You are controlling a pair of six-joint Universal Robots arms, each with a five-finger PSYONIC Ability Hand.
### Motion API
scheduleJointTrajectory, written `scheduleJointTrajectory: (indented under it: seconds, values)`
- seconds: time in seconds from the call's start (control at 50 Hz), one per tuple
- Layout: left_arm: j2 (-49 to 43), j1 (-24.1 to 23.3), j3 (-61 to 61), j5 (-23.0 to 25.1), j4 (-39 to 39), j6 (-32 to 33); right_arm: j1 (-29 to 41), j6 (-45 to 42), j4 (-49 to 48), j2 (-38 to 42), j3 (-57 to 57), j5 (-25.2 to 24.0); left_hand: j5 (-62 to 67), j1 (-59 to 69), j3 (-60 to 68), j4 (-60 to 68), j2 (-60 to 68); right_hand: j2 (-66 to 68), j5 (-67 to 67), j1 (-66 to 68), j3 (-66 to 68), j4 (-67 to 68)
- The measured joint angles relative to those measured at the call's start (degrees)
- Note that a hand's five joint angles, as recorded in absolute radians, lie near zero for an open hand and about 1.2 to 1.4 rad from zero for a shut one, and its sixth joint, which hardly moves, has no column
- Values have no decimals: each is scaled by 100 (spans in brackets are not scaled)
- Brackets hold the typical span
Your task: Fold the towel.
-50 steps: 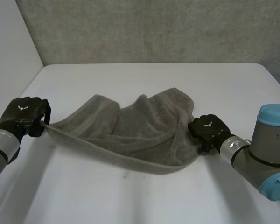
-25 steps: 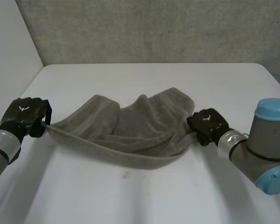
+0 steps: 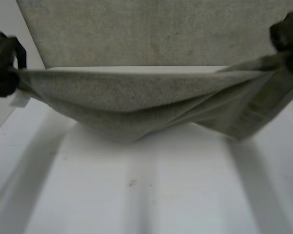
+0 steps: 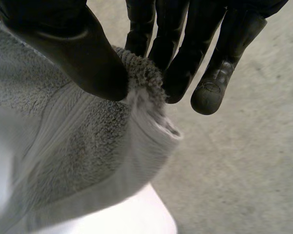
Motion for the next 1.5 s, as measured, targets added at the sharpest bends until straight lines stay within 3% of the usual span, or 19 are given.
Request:
scheduleJointTrajectory:
  seconds: [0.14, 0.36, 0.44, 0.56, 0.64, 0.78, 0.86, 1.02, 1.26, 1.36, 1.5]
  values:
    - [-239, -5, 473, 28, -765, -64, -43, -101, 1061, 317, -737, -11, 0, 0, 0, 0, 0, 0, 0, 0, 0, 0]
    - [-2592, -471, 1234, -72, -970, -34, 298, -518, 1360, 2376, -863, 220, 0, 0, 0, 1, 1, 0, 0, 0, 0, 0]
    - [-3669, -783, 2224, -284, -1028, -36, 578, -513, 1133, 3187, -1596, 537, 0, 0, 1, 1, 1, 0, 0, 0, 0, 0]
    - [-4738, -1201, 4514, -600, -981, -119, 936, -213, 232, 4178, -3838, 912, 0, 0, 3, 3, 3, 0, 0, 3, 0, 0]
    - [-4981, -1364, 6096, -730, -510, -565, 1024, 404, -807, 4309, -4972, 988, 0, 0, 3, 3, 3, 0, 0, 11, 0, 0]
    - [-4924, -1398, 6762, -957, 60, -1602, 1033, 924, -1203, 3966, -4915, 941, 0, 0, 3, 3, 3, 0, 0, 12, 0, 0]
    - [-4845, -1356, 6233, -1046, 69, -1940, 1002, 866, -725, 3819, -4272, 890, 0, 0, 3, 3, 3, 0, 0, 12, 0, 0]
    - [-4695, -1143, 4052, -1010, 164, -1799, 915, 645, -395, 3743, -2424, 581, 0, 0, 3, 3, 3, 6, 0, 12, 0, 0]
    - [-4583, -934, 972, -836, 1014, -364, 556, -23, -1281, 3809, 352, 392, 0, 0, 3, 3, 3, 6, 0, 12, 0, 0]
    - [-4025, -730, 122, -574, 963, 221, 210, -484, -1200, 3171, 1305, 488, 0, 0, 3, 3, 3, 6, 0, 12, 0, 0]
    - [-2378, -319, -1003, -99, 254, 745, -422, -1447, -273, 1865, 2362, 478, 0, 0, 3, 3, 3, 6, 2, 12, 0, 0]
